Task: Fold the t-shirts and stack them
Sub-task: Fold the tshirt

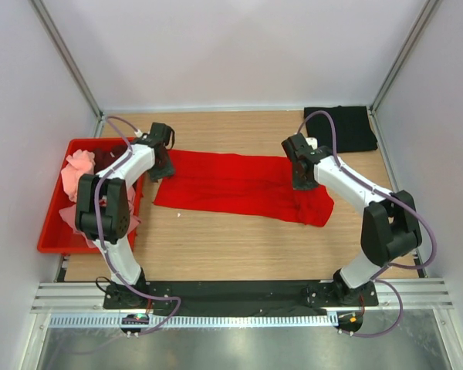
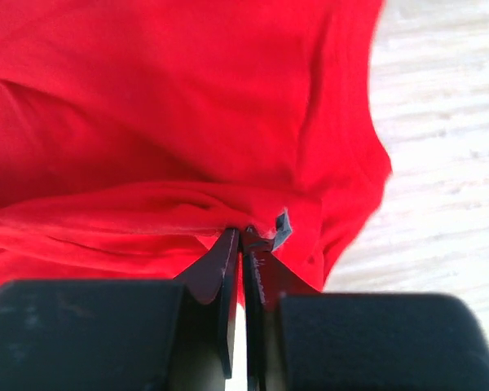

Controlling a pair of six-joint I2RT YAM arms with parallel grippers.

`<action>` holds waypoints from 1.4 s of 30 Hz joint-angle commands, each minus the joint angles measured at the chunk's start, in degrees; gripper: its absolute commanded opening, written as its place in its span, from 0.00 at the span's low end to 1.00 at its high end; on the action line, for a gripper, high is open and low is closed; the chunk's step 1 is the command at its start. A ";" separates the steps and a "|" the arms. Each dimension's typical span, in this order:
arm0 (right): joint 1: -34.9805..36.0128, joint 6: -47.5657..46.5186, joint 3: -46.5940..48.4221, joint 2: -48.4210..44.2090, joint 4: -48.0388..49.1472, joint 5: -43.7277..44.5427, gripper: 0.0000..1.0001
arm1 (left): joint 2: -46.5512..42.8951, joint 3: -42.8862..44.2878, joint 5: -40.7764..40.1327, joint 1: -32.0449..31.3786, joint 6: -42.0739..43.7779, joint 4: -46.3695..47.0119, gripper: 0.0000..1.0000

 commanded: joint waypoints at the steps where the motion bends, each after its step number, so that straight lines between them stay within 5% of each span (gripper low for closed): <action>1: -0.45 -5.41 3.71 0.80 5.03 -4.64 0.13 | -0.49 0.57 -2.45 -0.16 0.43 -0.59 0.42; 5: -0.36 -8.23 5.38 1.59 7.52 -11.16 0.26 | -0.93 0.48 -1.75 -0.07 0.25 -0.86 0.42; 9: -0.36 -4.21 5.21 -1.47 3.58 -5.99 0.48 | -2.59 0.13 -0.87 -0.07 0.25 -0.86 0.42; 15: -3.16 17.07 -6.89 -11.14 -3.39 -2.19 0.47 | -5.23 -0.31 0.63 -0.33 0.60 -0.77 0.42; 24: -14.95 22.87 -20.61 -22.04 6.02 -11.25 0.43 | -7.35 -2.07 2.39 -0.33 0.69 -0.51 0.42; 42: -16.53 34.04 -32.14 -24.25 16.66 -14.07 0.36 | -7.08 -1.10 1.78 -0.33 0.95 -1.12 0.42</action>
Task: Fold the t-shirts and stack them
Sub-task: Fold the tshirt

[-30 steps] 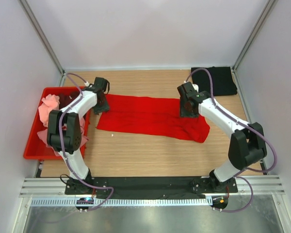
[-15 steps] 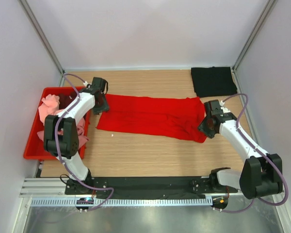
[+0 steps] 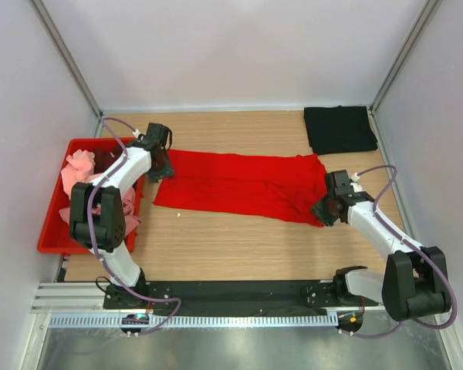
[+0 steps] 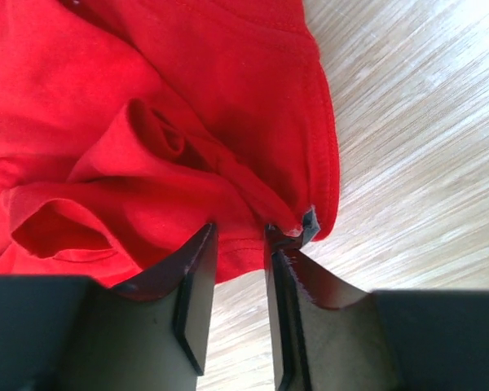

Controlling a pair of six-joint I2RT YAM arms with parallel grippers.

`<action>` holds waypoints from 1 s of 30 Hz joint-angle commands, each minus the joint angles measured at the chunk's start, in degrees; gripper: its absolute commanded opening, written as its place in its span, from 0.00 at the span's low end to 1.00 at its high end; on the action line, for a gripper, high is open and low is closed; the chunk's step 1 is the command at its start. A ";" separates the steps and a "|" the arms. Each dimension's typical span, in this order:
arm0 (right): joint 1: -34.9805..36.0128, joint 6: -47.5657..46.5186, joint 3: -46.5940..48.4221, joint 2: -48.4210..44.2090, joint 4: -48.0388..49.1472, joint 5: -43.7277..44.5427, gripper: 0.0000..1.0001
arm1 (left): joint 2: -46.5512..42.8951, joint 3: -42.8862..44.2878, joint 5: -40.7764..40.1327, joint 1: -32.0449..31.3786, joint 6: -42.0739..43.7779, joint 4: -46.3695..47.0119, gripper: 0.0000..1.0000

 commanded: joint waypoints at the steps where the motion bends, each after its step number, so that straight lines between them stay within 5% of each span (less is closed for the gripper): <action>1: -0.14 2.26 -1.74 -1.58 3.68 0.67 0.38 | -2.01 1.17 -0.76 -0.22 0.45 -0.38 0.42; 14: -0.14 4.11 -4.99 -2.55 9.13 0.93 0.43 | -1.75 1.88 -0.15 -0.22 -0.16 -0.38 0.42; 17: -0.14 4.99 -5.52 -2.90 10.71 0.84 0.34 | -1.92 1.79 -0.41 -0.22 -0.16 -0.38 0.42; 22: -0.23 5.43 -4.74 -4.39 10.71 0.67 0.02 | -2.80 1.96 -3.04 -0.14 0.19 -0.99 0.43; 30: -0.67 0.61 1.76 -4.93 7.64 6.02 0.01 | -4.21 4.68 -4.45 -0.14 0.63 -2.75 0.43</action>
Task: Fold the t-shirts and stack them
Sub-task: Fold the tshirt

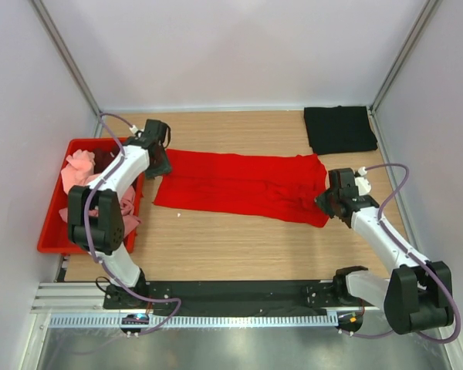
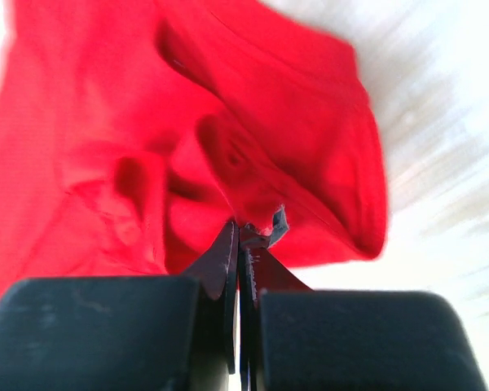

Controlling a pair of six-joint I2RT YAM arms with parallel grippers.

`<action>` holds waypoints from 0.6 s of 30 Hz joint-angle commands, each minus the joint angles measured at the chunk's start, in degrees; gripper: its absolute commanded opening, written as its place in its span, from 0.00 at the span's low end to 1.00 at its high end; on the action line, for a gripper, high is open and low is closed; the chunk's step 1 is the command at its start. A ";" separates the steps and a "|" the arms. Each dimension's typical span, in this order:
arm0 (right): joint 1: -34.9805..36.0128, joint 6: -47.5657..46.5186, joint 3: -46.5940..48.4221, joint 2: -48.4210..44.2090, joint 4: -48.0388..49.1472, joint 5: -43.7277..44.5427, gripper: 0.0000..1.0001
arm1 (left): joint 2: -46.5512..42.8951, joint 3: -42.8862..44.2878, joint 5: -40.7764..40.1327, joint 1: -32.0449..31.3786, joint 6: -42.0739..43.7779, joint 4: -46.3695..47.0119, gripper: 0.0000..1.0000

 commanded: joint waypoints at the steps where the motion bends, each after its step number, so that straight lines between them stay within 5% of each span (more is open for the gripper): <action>1: -0.65 -3.12 4.43 0.67 0.64 4.10 0.01 | -3.33 3.18 -2.14 -0.05 0.61 -0.98 0.43; 11: -5.57 -12.43 16.55 15.43 2.14 0.94 0.01 | -1.58 4.93 -3.02 -0.05 1.05 -2.30 0.43; 15: -6.18 -15.51 19.11 17.90 1.43 -0.98 0.01 | 0.35 6.17 4.09 -0.14 4.65 -1.42 0.43; 18: -6.18 -19.81 21.48 19.83 1.44 -5.45 0.10 | 2.89 7.74 9.10 -0.14 6.93 -2.74 0.42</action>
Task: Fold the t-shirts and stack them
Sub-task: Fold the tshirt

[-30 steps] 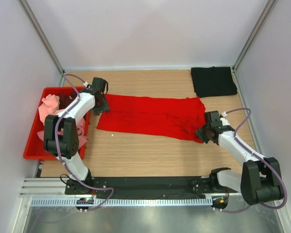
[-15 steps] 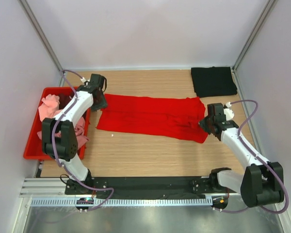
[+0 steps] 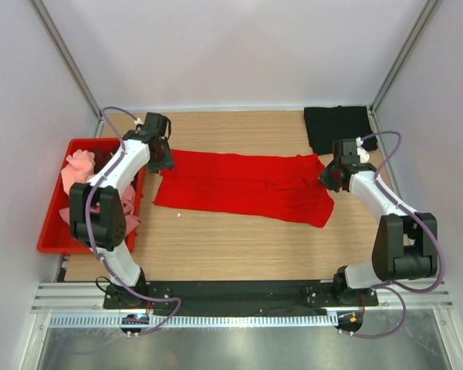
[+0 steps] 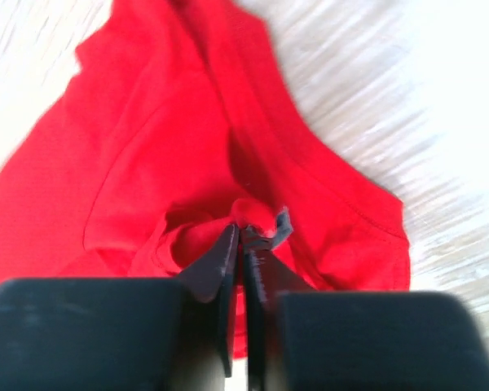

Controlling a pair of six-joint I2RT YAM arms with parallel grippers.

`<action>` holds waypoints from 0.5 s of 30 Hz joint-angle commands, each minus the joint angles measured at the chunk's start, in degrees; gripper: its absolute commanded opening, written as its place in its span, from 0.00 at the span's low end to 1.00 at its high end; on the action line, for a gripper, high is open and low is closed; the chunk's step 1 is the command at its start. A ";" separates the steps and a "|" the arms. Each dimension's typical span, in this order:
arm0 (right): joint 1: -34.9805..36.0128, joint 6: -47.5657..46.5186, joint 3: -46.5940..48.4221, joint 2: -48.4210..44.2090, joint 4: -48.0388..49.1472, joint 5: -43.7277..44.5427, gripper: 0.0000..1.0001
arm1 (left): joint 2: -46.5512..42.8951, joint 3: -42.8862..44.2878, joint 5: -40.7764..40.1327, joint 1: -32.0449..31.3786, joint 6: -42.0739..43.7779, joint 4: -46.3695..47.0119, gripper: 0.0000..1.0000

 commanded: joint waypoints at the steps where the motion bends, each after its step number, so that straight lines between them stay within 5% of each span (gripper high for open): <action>1: -0.28 -7.10 6.26 1.69 -0.53 -4.49 0.15 | 2.86 3.05 7.12 -0.22 4.29 -0.92 0.41; 4: -0.37 -12.02 9.36 4.16 -5.10 -5.11 0.21 | 5.75 4.37 6.61 -0.31 5.87 -2.15 0.41; 10: -0.28 -21.34 12.78 4.16 -8.27 -11.16 0.49 | 9.54 5.25 0.72 -0.31 7.55 -3.74 0.42; 15: -0.28 -25.91 15.16 8.01 -8.71 -16.78 0.58 | 12.00 5.69 0.36 -0.22 7.90 -3.30 0.43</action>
